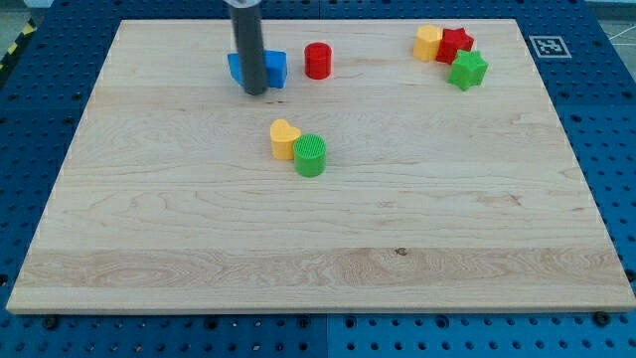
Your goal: Push the yellow heart along with green circle down a bit
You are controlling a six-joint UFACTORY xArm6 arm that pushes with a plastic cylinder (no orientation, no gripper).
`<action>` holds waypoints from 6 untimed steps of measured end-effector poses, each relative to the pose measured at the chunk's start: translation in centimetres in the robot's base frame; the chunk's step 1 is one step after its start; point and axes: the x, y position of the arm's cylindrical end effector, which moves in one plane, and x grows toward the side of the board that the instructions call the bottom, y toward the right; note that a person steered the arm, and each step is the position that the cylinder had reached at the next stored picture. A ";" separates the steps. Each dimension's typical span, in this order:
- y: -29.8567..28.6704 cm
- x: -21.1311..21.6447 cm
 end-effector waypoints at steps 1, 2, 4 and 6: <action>-4.5 -0.9; -8.6 -1.8; -10.9 1.8; -1.0 7.9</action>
